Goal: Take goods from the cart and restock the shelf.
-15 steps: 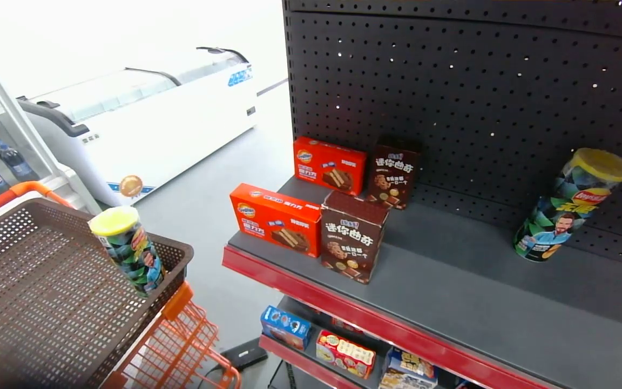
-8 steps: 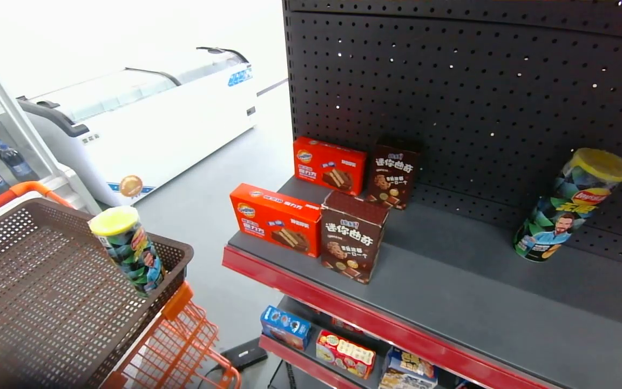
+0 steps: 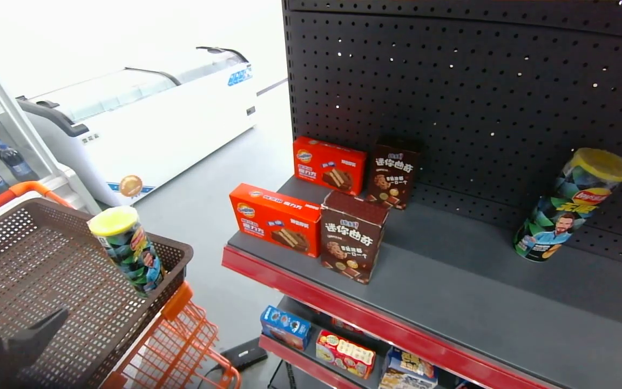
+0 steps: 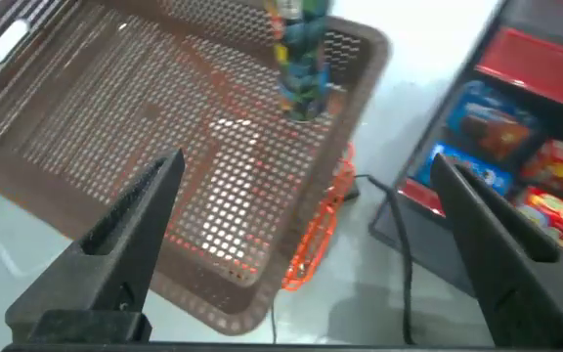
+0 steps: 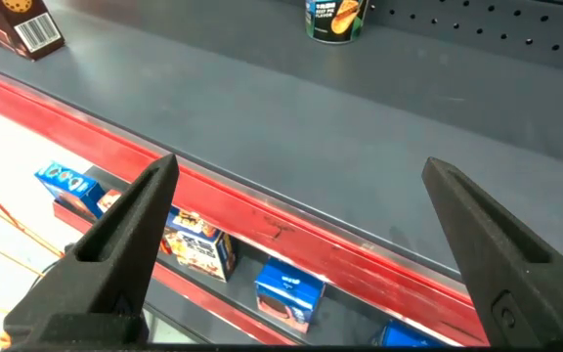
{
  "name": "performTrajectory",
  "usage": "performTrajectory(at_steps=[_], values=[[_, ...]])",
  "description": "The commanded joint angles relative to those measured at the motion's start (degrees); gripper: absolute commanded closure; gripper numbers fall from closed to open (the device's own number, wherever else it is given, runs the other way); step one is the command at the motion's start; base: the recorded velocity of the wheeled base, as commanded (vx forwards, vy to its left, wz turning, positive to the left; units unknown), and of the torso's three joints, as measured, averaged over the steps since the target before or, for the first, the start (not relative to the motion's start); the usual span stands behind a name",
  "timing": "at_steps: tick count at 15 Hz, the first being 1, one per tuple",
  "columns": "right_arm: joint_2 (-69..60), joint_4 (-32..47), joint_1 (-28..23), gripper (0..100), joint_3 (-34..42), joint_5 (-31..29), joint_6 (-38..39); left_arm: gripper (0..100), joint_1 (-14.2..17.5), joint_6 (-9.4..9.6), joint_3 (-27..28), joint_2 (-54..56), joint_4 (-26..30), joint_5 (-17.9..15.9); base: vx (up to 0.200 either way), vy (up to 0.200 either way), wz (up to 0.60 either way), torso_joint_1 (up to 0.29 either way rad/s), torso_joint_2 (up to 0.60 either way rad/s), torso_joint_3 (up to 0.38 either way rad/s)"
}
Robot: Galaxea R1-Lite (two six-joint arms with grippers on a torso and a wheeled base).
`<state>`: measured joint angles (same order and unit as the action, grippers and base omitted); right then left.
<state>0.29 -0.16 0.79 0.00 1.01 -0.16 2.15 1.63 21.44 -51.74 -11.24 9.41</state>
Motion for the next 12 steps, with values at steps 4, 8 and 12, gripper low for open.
performTrajectory(at_steps=[4,8,12], values=[[0.0,0.0,0.0,0,0.0,0.0,0.0,0,6.2,-0.4,-0.8,-20.0,-10.8,-6.3,0.0,0.0,0.0,0.0,0.0,0.0],[0.1,0.0,0.0,0,0.0,0.0,0.0,0,4.2,-0.14,-2.3,-33.6,-33.5,-6.5,0.0,0.0,0.0,0.0,0.0,0.0],[0.1,0.0,0.0,0,0.0,0.0,0.0,0,4.6,0.12,-2.1,-44.1,-49.7,-6.5,0.0,0.0,0.0,0.0,0.0,0.0]])
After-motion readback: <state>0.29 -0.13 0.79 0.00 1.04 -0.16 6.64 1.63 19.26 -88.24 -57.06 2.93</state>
